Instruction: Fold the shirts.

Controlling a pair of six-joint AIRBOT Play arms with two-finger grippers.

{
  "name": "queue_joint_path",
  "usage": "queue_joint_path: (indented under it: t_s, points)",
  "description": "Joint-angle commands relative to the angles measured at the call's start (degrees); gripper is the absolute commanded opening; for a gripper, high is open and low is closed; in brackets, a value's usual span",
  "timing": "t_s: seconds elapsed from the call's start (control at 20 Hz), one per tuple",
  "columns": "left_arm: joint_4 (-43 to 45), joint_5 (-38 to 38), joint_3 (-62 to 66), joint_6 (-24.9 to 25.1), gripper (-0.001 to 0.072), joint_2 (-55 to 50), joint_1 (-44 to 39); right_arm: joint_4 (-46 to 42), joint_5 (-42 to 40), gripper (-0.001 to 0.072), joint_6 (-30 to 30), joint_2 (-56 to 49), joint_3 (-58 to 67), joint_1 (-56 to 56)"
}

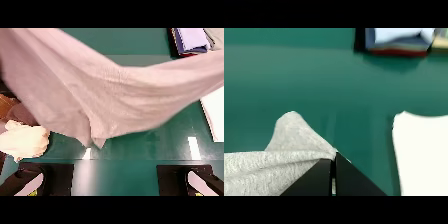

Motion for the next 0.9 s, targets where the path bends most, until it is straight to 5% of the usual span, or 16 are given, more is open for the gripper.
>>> queue_joint_path:
  t_s: [0.0,0.35,0.4,0.45,0.5,0.7,0.85]
  points:
    - [1.73,-5.70,-8.79,-1.14,0.0024,-8.76,0.04,0.57,1.42,0.0009,0.09,-8.02,-7.80,3.15]
    - [2.25,4.09,-24.17,1.20,0.0026,-31.19,0.07,0.48,-5.31,0.0011,0.04,-32.39,-11.41,7.58]
    - [2.47,4.92,-24.17,1.20,0.0077,-32.63,0.07,0.52,-5.25,0.0015,0.07,-34.86,-8.92,7.54]
    - [2.49,6.10,-24.17,1.18,0.0410,-33.27,0.07,0.66,-4.55,0.0125,0.07,-36.74,-6.43,7.52]
    - [2.54,6.86,-23.98,0.72,0.0645,-33.24,0.26,1.62,-3.48,0.0352,0.02,-38.27,-3.82,7.02]
    - [1.62,-2.93,-21.44,0.17,0.0643,-30.71,4.74,12.87,0.09,0.0369,-1.97,-37.40,-3.02,3.30]
    - [1.40,-2.34,-30.73,0.15,0.0643,-24.28,7.06,14.51,-2.25,0.0368,-3.06,-30.38,-14.27,1.31]
